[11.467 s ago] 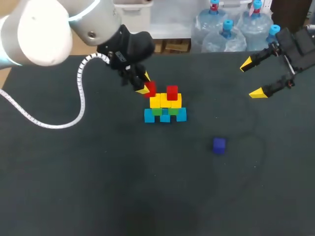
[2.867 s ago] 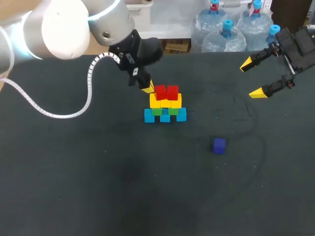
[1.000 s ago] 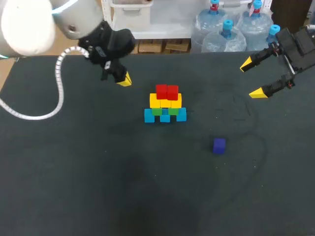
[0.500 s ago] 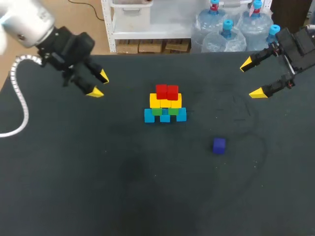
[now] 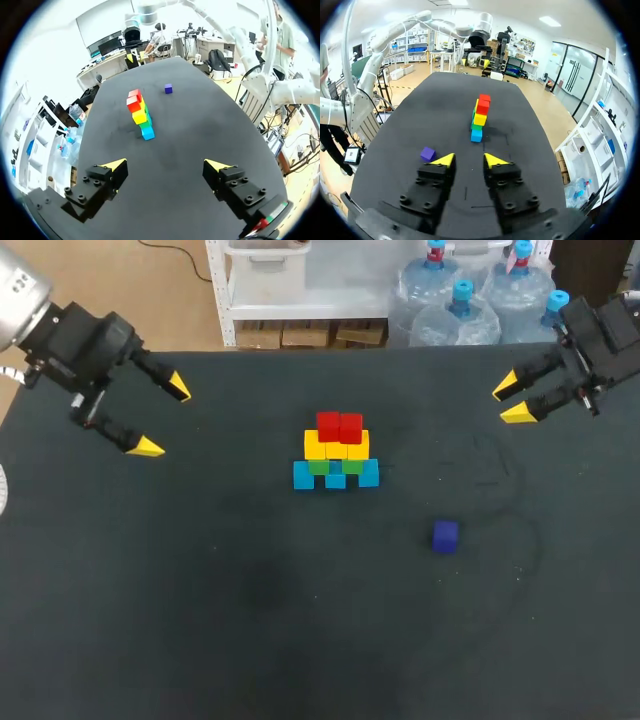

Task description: Place the blue cubes, place green cubes on the blue cubes, place the yellow cubes on the green cubes, then place the red cubes on the yellow cubes, and place purple cube on the red cubes.

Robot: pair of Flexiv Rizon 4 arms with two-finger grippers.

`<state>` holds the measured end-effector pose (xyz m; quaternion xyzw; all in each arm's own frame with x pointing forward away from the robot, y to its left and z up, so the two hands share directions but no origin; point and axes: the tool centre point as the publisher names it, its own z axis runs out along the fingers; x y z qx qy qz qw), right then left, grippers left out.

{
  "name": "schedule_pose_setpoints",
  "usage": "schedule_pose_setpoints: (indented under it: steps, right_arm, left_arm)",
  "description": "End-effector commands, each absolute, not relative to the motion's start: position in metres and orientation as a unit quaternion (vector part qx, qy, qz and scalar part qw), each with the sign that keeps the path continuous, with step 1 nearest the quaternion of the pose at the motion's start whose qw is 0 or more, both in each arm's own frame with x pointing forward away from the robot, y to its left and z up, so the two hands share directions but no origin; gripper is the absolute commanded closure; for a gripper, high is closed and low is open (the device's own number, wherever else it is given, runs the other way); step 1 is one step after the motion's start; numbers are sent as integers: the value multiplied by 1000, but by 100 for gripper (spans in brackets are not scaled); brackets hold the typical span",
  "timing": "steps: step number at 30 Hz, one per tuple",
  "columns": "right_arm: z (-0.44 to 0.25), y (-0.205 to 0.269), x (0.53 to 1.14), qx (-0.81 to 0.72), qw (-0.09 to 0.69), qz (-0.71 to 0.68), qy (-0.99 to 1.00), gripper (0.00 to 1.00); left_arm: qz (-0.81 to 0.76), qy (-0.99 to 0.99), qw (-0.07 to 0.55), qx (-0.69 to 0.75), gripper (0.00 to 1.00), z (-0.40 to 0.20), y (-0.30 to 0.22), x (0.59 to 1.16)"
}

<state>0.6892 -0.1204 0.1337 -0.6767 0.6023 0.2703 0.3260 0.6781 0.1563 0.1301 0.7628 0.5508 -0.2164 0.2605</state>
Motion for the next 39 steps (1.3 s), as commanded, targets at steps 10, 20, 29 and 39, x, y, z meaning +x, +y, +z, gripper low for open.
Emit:
schedule_pose_setpoints:
  steps: [10, 20, 29, 39]
  right_arm:
    - [133, -120, 690, -677, 326, 271, 602, 100]
    - [133, -120, 690, -677, 326, 271, 602, 100]
    - [124, -124, 695, -678, 310, 261, 614, 100]
    - [112, -97, 699, -668, 328, 286, 604, 100]
  left_arm:
    - [-214, 551, 263, 763, 0, 130, 156, 676]
    - [-214, 551, 263, 763, 0, 130, 156, 676]
    - [-214, 551, 263, 763, 0, 130, 156, 676]
    - [-214, 551, 263, 763, 0, 130, 156, 676]
